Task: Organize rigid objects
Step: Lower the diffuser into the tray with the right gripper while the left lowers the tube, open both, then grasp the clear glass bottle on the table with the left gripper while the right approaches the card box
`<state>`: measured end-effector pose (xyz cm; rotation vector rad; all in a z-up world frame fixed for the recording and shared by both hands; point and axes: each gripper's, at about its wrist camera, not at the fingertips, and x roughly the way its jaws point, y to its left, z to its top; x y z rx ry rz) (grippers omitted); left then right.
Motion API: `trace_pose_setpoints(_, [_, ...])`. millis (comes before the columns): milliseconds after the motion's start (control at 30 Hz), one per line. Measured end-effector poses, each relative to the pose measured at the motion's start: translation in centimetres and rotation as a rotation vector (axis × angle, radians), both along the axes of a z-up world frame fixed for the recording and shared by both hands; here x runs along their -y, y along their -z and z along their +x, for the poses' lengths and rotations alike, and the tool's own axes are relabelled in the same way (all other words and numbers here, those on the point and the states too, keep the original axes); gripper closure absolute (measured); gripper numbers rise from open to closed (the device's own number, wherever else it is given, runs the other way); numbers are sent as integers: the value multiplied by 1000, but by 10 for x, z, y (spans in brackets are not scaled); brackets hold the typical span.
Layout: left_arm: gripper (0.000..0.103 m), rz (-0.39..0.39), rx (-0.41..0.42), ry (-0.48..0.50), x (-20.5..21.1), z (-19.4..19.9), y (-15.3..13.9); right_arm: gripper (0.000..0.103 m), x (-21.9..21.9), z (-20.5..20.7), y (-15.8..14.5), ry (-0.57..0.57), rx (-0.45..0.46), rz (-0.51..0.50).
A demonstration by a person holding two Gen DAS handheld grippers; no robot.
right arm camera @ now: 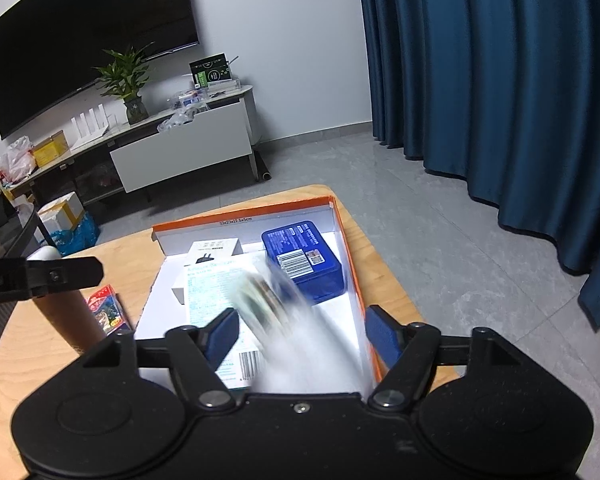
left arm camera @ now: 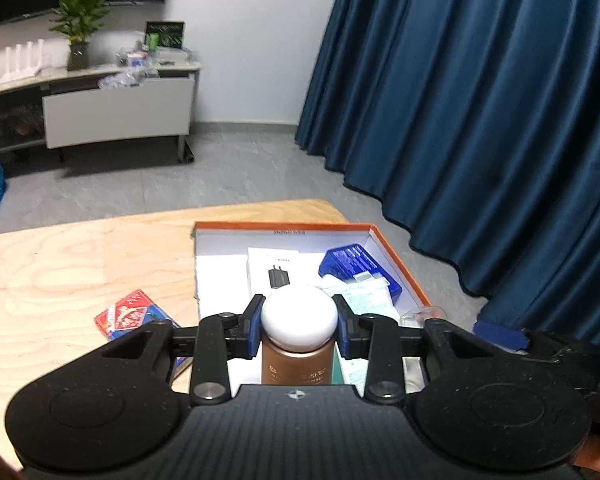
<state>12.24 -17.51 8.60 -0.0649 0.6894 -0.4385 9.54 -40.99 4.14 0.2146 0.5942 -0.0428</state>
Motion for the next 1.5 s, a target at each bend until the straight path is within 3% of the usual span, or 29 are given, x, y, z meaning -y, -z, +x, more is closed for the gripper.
trace_pose_setpoints(100, [67, -5, -15, 25, 6, 13, 4, 14, 1, -10, -6, -25, 31, 28])
trace_pose_setpoints(200, [36, -19, -35, 34, 9, 27, 6, 13, -5, -23, -11, -129, 45, 30])
trace_pose_setpoints(233, [31, -22, -30, 34, 9, 29, 6, 13, -12, -27, -11, -186, 36, 11])
trace_pose_setpoints(333, [28, -41, -26, 40, 8, 33, 5, 13, -39, -41, -3, -293, 19, -139])
trace_pose_setpoints(433, [24, -40, -2, 19, 0, 29, 1, 13, -67, -39, 14, -307, -47, -327])
trace_pose_setpoints(667, [18, -17, 35, -103, -46, 22, -8, 14, -135, -27, 39, -429, -77, -562])
trace_pose_setpoints(767, [18, -14, 49, -156, -75, 20, -12, 14, -169, -16, 37, -527, -69, -506])
trace_pose_setpoints(833, [18, 0, 59, -198, -95, 18, -14, 14, -184, -7, 30, -605, -47, -382])
trace_pose_setpoints(967, [18, -6, 51, -260, -128, 10, -17, 14, -192, 8, 14, -564, 25, -279])
trace_pose_setpoints(1200, [15, -15, 18, -276, -147, -13, -3, 14, -149, 19, -3, -528, 7, -98])
trace_pose_setpoints(1367, [13, -18, -24, -242, -144, -4, 9, 14, -170, -14, 2, -757, -9, -39])
trace_pose_setpoints(1500, [9, -17, -37, -229, -139, 6, 14, 13, -191, -25, 10, -812, -31, -37])
